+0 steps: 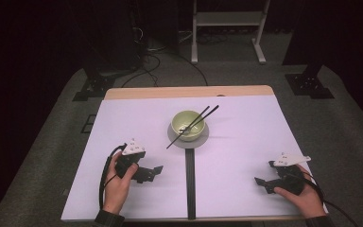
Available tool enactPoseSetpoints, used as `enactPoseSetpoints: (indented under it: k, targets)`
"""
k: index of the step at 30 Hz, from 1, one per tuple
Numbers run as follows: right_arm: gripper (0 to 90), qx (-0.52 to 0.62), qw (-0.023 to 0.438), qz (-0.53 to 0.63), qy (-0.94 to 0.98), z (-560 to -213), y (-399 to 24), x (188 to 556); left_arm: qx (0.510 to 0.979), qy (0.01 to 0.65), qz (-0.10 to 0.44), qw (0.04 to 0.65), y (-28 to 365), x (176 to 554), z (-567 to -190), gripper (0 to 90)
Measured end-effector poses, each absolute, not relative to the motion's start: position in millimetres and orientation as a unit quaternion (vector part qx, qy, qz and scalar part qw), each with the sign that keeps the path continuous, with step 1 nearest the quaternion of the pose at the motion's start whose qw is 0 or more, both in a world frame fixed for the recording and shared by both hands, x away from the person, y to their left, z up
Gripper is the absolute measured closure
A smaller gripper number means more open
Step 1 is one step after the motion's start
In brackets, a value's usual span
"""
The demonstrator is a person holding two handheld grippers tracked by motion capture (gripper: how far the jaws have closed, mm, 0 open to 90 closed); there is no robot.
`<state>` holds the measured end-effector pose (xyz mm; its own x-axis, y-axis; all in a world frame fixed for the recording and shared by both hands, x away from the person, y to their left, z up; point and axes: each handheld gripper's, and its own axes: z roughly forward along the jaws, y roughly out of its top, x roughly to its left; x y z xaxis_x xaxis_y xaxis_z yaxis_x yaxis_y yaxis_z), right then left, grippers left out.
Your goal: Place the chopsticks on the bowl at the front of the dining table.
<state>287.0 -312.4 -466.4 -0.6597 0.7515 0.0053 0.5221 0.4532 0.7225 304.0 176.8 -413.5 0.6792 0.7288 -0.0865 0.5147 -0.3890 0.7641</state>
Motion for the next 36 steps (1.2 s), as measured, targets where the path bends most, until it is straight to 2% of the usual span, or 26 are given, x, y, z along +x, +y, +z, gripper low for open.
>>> enactPoseSetpoints:
  k: [24,36]
  targets:
    - [10.0,0.380,0.160,0.359,0.837,-466.4,-312.3,287.0,0.846,0.347,0.113,0.388,112.8,296.1,-443.0,9.0]
    - [9.9,0.380,0.160,0.358,0.838,-466.4,-312.3,287.0,0.855,0.338,0.123,0.373,92.3,292.5,-453.2,9.0]
